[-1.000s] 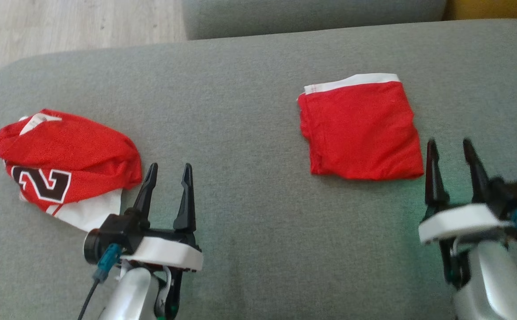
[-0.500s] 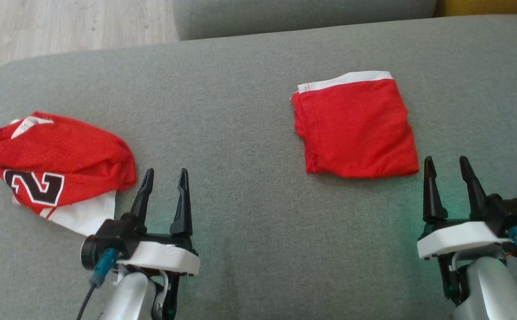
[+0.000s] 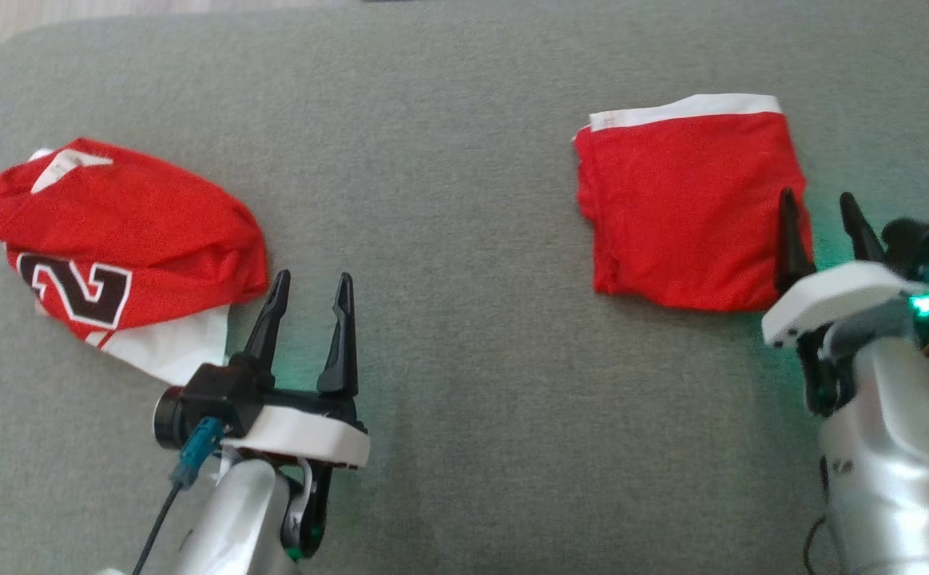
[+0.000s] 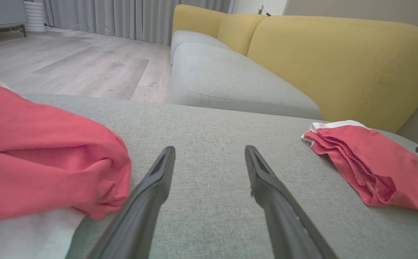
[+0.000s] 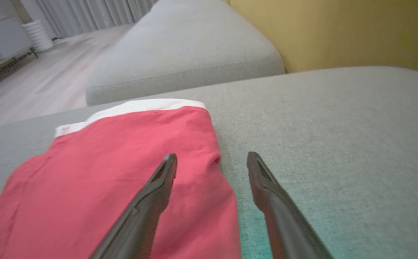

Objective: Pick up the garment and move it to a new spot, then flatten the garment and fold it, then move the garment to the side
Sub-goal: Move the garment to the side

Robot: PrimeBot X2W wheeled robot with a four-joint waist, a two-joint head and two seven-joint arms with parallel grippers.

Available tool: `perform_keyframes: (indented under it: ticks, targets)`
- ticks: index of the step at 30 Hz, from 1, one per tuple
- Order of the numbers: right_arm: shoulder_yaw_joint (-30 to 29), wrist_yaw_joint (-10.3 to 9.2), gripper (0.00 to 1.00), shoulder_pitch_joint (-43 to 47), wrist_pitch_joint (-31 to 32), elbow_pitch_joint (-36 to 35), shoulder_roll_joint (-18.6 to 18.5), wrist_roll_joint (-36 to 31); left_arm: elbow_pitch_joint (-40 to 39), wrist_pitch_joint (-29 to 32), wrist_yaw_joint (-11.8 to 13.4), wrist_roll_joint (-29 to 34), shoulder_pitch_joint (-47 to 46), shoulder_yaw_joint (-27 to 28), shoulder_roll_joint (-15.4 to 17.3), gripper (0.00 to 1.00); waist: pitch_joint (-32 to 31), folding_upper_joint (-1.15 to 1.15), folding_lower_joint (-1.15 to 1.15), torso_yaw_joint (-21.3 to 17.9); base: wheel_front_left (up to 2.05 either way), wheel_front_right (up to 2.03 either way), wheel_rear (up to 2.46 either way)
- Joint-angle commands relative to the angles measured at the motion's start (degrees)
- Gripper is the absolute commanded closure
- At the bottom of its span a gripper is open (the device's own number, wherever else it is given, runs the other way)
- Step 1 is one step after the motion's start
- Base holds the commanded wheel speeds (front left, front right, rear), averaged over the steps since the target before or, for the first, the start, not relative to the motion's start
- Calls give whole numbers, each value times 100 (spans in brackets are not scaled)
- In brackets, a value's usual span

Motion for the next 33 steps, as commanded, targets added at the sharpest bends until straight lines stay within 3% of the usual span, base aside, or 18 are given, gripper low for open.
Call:
perform_keyframes:
  ticks: [1, 6, 10, 11, 12, 13, 17, 22, 33]
  targets:
    - [-14, 37, 0, -303, 99, 66, -13, -101, -117, -55, -25, 25, -201, 104, 37, 0, 115, 0, -1, 131, 0, 0, 0]
    - [-488, 37, 0, -840, 516, 1033, -13, -474, -84, -55, -6, 2, -264, 44, 37, 0, 174, 0, -1, 261, 0, 0, 0]
    - [-318, 37, 0, -1043, 685, 1697, -13, -523, -56, -55, -1, 13, -271, 61, 37, 0, 165, 0, -1, 292, 0, 0, 0]
    - [-238, 37, 24, -1071, 714, 1838, -13, -512, -47, -55, 1, 19, -268, 74, 37, 0, 151, 0, -1, 283, 0, 0, 0]
    - [-159, 37, 94, -1095, 716, 1950, -13, -519, -38, -55, 6, 26, -264, 95, 37, 0, 130, 0, -1, 262, 0, 0, 0]
    - [-99, 37, 100, -1113, 683, 2022, -15, -567, -29, -55, 12, 34, -258, 115, 37, 0, 108, 0, -1, 240, 0, 0, 0]
    - [75, 37, 100, -1199, 428, 2139, -172, -765, -14, -55, 17, 67, -214, 176, 37, 0, -20, 0, -1, 120, 0, 0, 0]
    - [407, 37, 100, -1260, 171, 2107, -669, -1038, -21, -55, 8, 59, -144, 224, 37, 0, -185, 0, -1, -29, 0, 0, 0]
    - [950, 37, 100, -1171, 279, 2186, -2622, -1389, -148, -55, 3, 24, -112, 226, 37, 0, -95, 0, -1, -54, 0, 0, 0]
